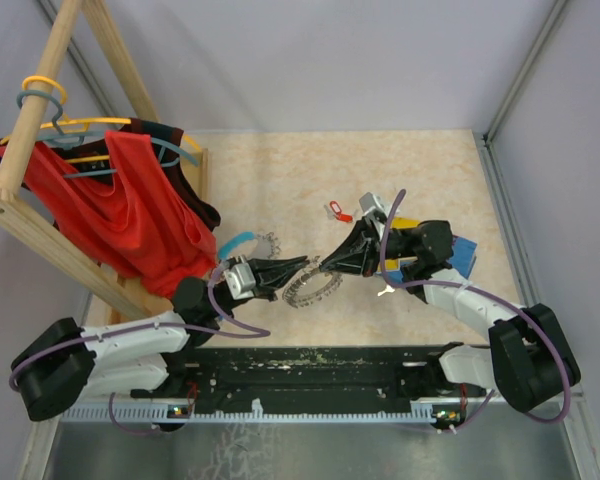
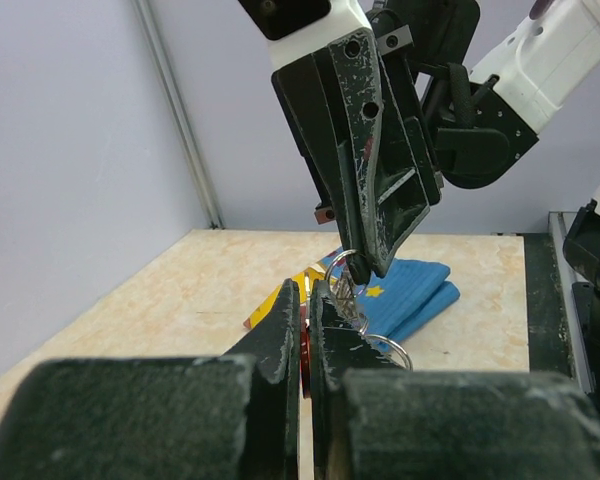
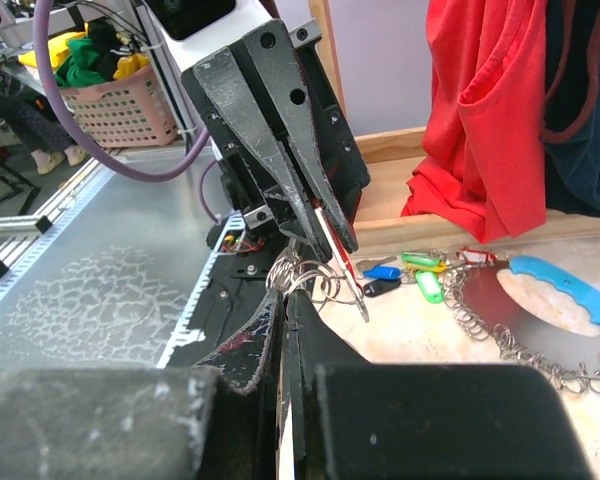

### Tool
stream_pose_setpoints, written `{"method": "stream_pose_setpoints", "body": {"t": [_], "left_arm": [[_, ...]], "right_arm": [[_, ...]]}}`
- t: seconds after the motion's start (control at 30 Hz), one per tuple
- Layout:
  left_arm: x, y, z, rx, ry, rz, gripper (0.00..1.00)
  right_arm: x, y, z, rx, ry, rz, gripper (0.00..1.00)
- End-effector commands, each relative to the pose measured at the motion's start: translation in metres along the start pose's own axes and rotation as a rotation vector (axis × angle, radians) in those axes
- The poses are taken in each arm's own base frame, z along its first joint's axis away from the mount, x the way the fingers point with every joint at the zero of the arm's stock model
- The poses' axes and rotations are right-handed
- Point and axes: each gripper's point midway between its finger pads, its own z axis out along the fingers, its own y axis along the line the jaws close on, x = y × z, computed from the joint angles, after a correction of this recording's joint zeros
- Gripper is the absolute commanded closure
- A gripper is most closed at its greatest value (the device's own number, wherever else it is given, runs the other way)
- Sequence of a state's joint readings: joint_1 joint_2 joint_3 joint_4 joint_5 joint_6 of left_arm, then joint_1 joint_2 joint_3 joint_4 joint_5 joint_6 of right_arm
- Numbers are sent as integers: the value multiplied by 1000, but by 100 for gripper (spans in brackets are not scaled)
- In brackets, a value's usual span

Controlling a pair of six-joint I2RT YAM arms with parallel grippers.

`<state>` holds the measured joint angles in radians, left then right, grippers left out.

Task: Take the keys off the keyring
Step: Remove the key from the keyring.

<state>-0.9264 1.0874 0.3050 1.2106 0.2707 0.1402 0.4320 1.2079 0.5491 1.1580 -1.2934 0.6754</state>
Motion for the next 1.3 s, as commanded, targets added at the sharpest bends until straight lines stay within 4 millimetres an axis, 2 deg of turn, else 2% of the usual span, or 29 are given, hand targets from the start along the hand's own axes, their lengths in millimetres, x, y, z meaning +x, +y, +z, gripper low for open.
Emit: {"method": "stream_pose_setpoints", "body": {"t": [0.0, 0.1, 0.2, 0.37, 0.53, 0.87, 1.27], "left_arm": [[10, 29, -10, -147, 50, 54, 100], [-5, 35, -10, -169, 28, 70, 100], [-12, 38, -10, -181, 40, 69, 100], [-13, 34, -9, -161, 67, 41, 100], [-13, 29, 0, -128, 112, -32, 100], [-15, 27, 14, -111, 169, -128, 100], [-11, 22, 21, -92, 177, -189, 100]], "right_arm": [[-6, 13, 2, -66, 21, -120, 100], [0, 4, 2, -44, 37, -137, 100], [11, -9, 0, 1, 74, -116, 100], [22, -30, -3, 78, 127, -135, 100], [29, -43, -7, 139, 162, -154, 100], [29, -46, -8, 160, 173, -173, 97], [24, -42, -5, 158, 168, -180, 79]]}}
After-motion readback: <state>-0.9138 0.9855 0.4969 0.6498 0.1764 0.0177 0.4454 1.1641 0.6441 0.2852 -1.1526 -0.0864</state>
